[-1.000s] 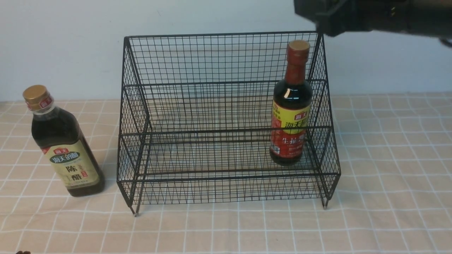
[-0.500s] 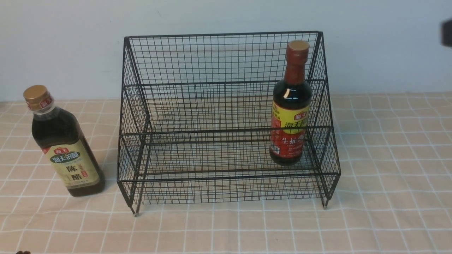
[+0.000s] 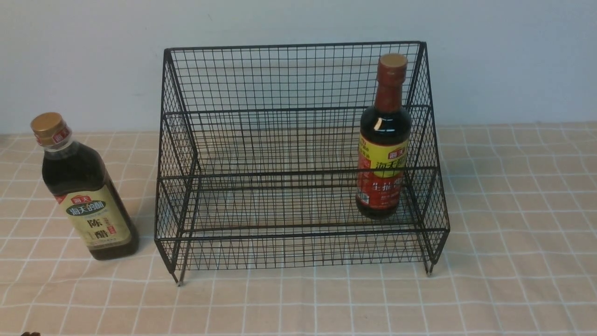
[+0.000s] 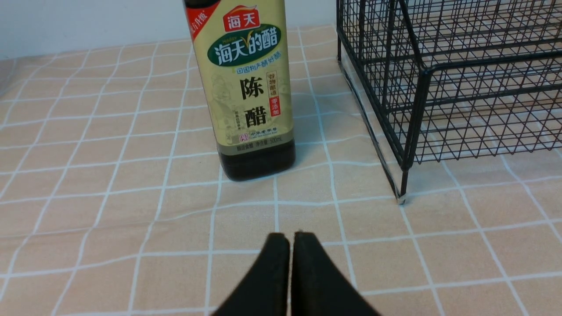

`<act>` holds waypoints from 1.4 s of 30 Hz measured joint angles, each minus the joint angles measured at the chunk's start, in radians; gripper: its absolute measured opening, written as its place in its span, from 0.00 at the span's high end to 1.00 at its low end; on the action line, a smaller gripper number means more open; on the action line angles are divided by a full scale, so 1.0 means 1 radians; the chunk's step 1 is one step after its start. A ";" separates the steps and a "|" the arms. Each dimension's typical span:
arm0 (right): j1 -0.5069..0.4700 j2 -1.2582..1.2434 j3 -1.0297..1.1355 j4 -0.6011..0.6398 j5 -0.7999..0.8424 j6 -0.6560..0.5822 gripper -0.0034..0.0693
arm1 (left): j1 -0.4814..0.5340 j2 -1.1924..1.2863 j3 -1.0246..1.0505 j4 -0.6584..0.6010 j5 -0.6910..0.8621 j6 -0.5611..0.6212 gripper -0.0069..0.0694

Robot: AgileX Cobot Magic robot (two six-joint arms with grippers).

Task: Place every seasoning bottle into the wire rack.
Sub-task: Use the left arm to grab the condiment bottle closest to it

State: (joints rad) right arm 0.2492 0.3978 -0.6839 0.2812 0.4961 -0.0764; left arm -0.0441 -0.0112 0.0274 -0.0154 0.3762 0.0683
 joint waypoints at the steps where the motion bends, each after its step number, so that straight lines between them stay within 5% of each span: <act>1: 0.000 -0.026 0.027 -0.033 -0.023 -0.034 0.97 | 0.000 0.000 0.000 0.000 0.000 0.000 0.92; 12: -0.011 -0.077 0.106 -0.198 -0.031 -0.117 0.97 | 0.000 0.000 0.000 0.000 0.000 0.000 0.92; 19: -0.159 -0.196 0.295 -0.245 -0.084 -0.117 0.97 | 0.000 0.000 0.000 0.000 0.000 0.000 0.92; 28: -0.269 -0.400 0.694 -0.170 -0.136 -0.117 0.97 | 0.000 0.000 0.000 0.000 0.000 0.000 0.92; 42: -0.269 -0.409 0.706 -0.142 -0.125 -0.117 0.97 | 0.000 0.000 0.000 0.000 0.000 0.000 0.92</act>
State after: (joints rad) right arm -0.0201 -0.0113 0.0221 0.1395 0.3716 -0.1938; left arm -0.0441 -0.0116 0.0274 -0.0154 0.3762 0.0683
